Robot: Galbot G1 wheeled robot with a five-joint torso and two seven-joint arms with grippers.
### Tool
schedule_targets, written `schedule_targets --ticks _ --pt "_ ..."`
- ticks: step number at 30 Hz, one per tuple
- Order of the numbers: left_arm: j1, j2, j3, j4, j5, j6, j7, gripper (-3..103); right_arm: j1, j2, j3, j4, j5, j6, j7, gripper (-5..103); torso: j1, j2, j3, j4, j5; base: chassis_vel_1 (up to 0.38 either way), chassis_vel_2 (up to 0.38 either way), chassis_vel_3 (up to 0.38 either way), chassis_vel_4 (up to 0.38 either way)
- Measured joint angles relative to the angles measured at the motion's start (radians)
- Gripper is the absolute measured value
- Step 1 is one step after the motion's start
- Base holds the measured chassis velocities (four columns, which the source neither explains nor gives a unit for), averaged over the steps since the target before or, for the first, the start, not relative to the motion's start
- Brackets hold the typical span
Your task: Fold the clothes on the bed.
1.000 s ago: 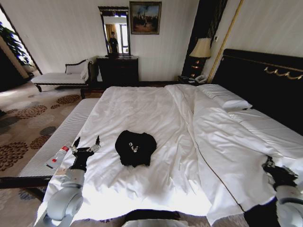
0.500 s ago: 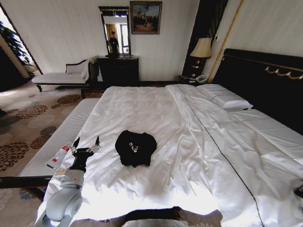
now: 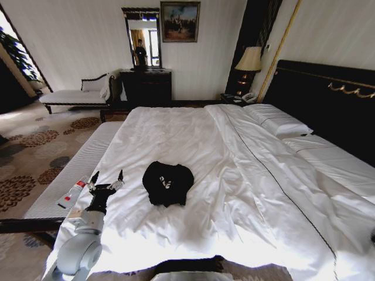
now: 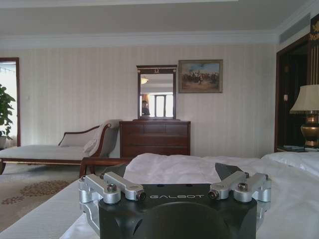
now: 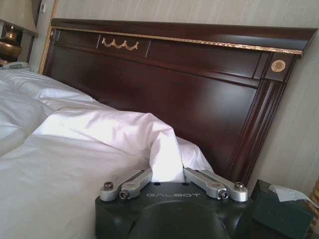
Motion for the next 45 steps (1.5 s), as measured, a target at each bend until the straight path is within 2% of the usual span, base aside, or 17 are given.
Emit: schedule_targets --ticks 5,6,8,11,12,14,18,20,24,26,29,30,33,35,38,41,45 --pt "0.001 -0.001 0.002 0.002 0.004 0.0 -0.001 100 0.005 0.006 0.003 -0.035 0.005 0.011 0.005 3 0.0 0.0 0.0 0.0001 0.0002 0.0 0.0 0.0 0.0" --pt "-0.003 0.0 0.006 -0.002 0.004 0.003 -0.004 100 0.01 -0.041 0.002 -0.082 0.004 0.046 0.006 3 0.0 0.0 0.0 0.0002 -0.0001 0.0 0.0 0.0 0.0" --pt "-0.004 0.0 0.006 -0.003 0.004 0.004 -0.005 100 0.015 -0.06 0.004 -0.097 0.005 0.046 0.009 3 0.0 0.0 0.0 0.0001 -0.0001 0.0 0.0 0.0 0.0" --pt "-0.002 0.0 0.004 -0.004 0.004 0.004 -0.005 100 0.019 -0.064 0.006 -0.11 -0.004 0.045 0.014 0 0.0 0.0 0.0 0.0002 -0.0001 0.0 0.0 0.0 0.0" --pt "0.001 -0.001 0.002 -0.006 0.004 0.003 -0.004 100 0.019 -0.062 0.006 -0.112 -0.007 0.044 0.016 4 0.0 0.0 0.0 0.0002 -0.0001 0.0 0.0 0.0 0.0" --pt "0.003 -0.002 0.001 -0.007 0.004 0.003 -0.004 100 0.016 -0.057 0.006 -0.111 -0.009 0.044 0.018 4 0.0 0.0 0.0 0.0002 -0.0003 0.0 0.0 0.0 0.0" --pt "0.014 -0.006 -0.004 -0.011 0.004 -0.001 0.0 100 0.004 -0.026 0.01 -0.1 -0.004 0.042 0.031 25 0.0 0.0 0.0 -0.0006 -0.0001 0.0 0.0 0.0 0.0" --pt "0.016 -0.006 -0.005 -0.012 0.005 -0.001 0.001 100 0.001 -0.022 0.014 -0.097 -0.001 0.042 0.034 25 0.0 0.0 0.0 -0.0006 -0.0002 0.0 0.0 0.0 0.0" --pt "0.015 -0.005 -0.003 -0.013 0.005 -0.002 0.002 100 -0.027 -0.007 0.039 -0.041 0.039 0.031 0.042 47 0.0 0.0 0.0 -0.0004 -0.0003 0.0 0.0 0.0 0.0" --pt "0.014 -0.005 -0.001 -0.013 0.006 -0.002 0.002 100 -0.033 -0.005 0.047 -0.026 0.046 0.028 0.043 47 0.0 0.0 0.0 -0.0003 -0.0003 0.0 0.0 0.0 0.0" --pt "0.012 -0.005 0.005 -0.015 0.009 -0.002 0.002 100 -0.056 0.006 0.074 0.034 0.09 0.024 0.053 63 0.0 0.0 0.0 0.0001 -0.0004 0.0 0.0 0.0 0.0" --pt "0.012 -0.005 0.005 -0.015 0.009 -0.002 0.002 100 -0.056 0.006 0.074 0.034 0.09 0.024 0.053 63 0.0 0.0 0.0 0.0001 -0.0004 0.0 0.0 0.0 0.0" --pt "0.012 -0.004 0.006 -0.018 0.009 -0.002 0.002 100 -0.116 0.055 0.09 0.158 0.161 0.023 0.056 79 0.0 0.0 0.0 -0.0001 -0.0003 0.0 0.0 0.0 0.0" --pt "0.012 -0.004 0.006 -0.018 0.01 -0.002 0.002 100 -0.136 0.076 0.091 0.204 0.173 0.023 0.055 79 0.0 0.0 0.0 -0.0004 -0.0002 0.0 0.0 0.0 0.0" --pt "0.012 -0.005 0.012 -0.017 0.015 -0.002 0.002 100 -0.209 0.156 0.061 0.41 0.227 0.026 0.036 95 0.0 0.0 0.0 -0.0003 -0.0005 0.0 0.0 0.0 0.0" --pt "0.013 -0.007 0.017 -0.015 0.02 -0.002 0.001 100 -0.241 0.199 0.019 0.516 0.243 0.026 0.024 100 0.0 0.0 0.0 0.0002 -0.0008 0.0 0.0 0.0 0.0" --pt "0.014 -0.011 0.019 -0.004 0.026 -0.002 0.002 100 -0.268 0.258 -0.056 0.638 0.234 0.028 -0.007 100 0.0 0.0 0.0 -0.0001 -0.0006 0.0 0.0 0.0 0.0"
